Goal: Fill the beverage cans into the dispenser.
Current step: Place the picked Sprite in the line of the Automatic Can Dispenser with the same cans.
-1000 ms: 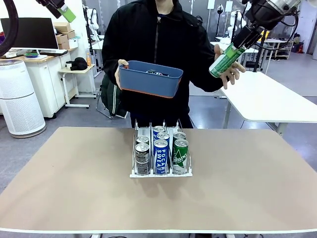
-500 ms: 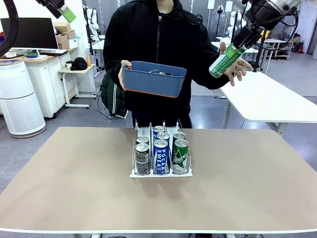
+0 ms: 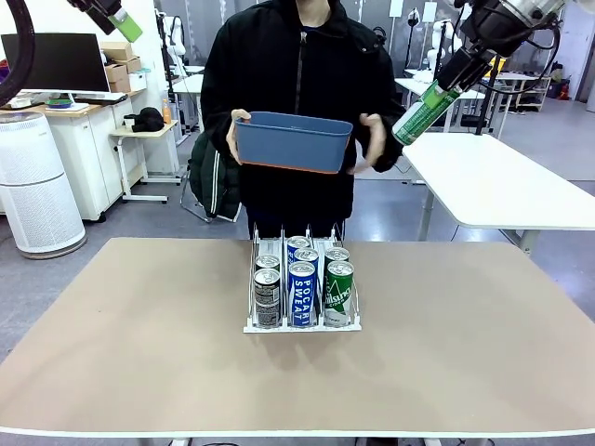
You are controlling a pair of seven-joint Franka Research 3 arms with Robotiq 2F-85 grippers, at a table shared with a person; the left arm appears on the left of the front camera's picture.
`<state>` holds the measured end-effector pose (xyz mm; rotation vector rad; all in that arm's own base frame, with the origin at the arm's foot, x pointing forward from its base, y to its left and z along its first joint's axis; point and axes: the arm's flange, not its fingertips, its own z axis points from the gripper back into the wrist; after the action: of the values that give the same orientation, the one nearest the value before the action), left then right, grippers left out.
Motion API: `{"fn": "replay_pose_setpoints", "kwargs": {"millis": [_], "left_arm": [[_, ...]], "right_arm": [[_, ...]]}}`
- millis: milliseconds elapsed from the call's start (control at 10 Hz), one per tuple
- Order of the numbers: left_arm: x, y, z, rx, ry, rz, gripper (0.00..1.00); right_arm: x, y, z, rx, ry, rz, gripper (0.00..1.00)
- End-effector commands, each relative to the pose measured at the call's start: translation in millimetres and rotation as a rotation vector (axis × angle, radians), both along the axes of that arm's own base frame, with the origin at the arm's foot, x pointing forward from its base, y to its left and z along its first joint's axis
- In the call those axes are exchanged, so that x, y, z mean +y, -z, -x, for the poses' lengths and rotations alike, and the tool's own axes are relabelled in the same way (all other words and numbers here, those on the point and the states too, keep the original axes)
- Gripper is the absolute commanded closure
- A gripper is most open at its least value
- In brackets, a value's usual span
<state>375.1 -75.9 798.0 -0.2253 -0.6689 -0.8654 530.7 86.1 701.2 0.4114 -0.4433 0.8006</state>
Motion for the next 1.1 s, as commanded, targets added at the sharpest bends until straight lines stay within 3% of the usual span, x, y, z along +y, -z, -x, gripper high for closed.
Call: {"fn": "replay_pose_setpoints", "kwargs": {"millis": [0,300,400,600,1000], "left_arm": [[0.5,-0.2,0.7,0.005,-0.008,0.005,0.00],[0.5,-0.2,0.7,0.005,-0.008,0.005,0.00],[0.5,-0.2,0.7,0.005,-0.008,0.005,0.00],[0.5,-0.2,0.7,0.005,-0.008,0.005,0.00],[0.5,-0.2,0.7,0.005,-0.008,0.005,0.00]], "right_arm": [[0.8,-2.1,1.0,-0.007,-0.004,0.004,1.00],[0.8,-2.1,1.0,-0.007,-0.004,0.004,1.00],[0.0,0.0,0.0,0.000,0.000,0.000,0.42],[-8.6,6.5,21.0,0.033,0.082,0.026,0.42],[-12.9,23.7,93.5,0.083,0.157,0.094,0.42]]}}
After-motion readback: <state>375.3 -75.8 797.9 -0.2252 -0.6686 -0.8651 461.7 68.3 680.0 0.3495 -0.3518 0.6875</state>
